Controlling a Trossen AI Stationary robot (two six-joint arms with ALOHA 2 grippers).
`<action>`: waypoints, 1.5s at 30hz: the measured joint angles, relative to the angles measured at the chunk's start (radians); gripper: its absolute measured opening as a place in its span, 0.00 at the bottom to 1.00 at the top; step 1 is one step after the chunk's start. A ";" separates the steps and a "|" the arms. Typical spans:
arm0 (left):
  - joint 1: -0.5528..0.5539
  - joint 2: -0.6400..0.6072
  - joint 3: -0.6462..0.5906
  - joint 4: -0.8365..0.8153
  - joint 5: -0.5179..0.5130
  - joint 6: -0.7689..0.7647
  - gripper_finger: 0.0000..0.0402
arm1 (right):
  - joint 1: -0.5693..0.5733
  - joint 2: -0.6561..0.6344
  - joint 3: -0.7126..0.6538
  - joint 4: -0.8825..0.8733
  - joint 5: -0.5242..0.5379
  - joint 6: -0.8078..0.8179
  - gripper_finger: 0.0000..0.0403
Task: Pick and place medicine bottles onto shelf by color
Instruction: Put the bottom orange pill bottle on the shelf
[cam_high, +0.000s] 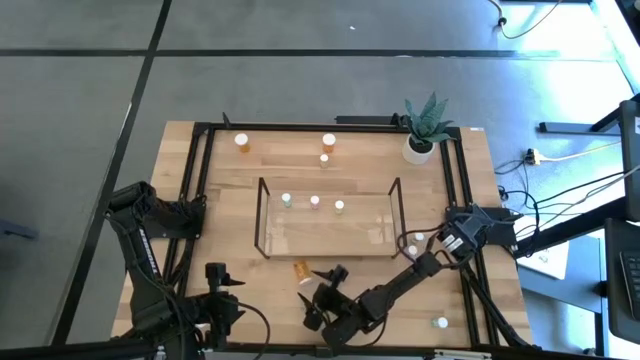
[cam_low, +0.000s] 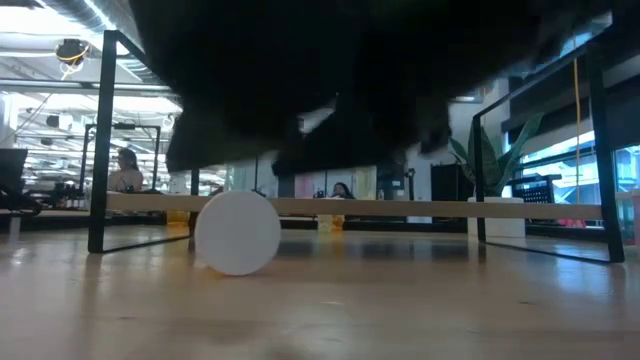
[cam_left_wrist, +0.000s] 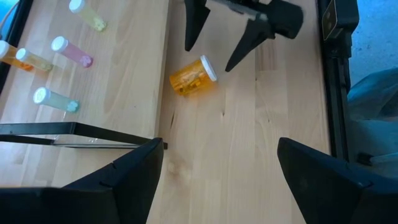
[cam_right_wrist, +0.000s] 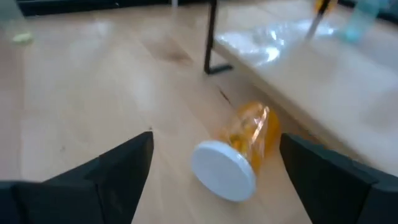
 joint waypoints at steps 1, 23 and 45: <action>0.000 0.000 0.000 0.000 0.000 0.000 0.77 | 0.001 0.000 0.018 -0.018 0.010 -0.020 0.87; 0.000 0.000 0.000 0.000 0.000 0.000 0.77 | -0.012 0.238 0.500 -0.461 0.164 0.028 0.87; 0.000 0.000 0.000 0.000 0.000 0.000 0.77 | 0.006 0.282 0.503 -0.592 0.148 0.267 0.87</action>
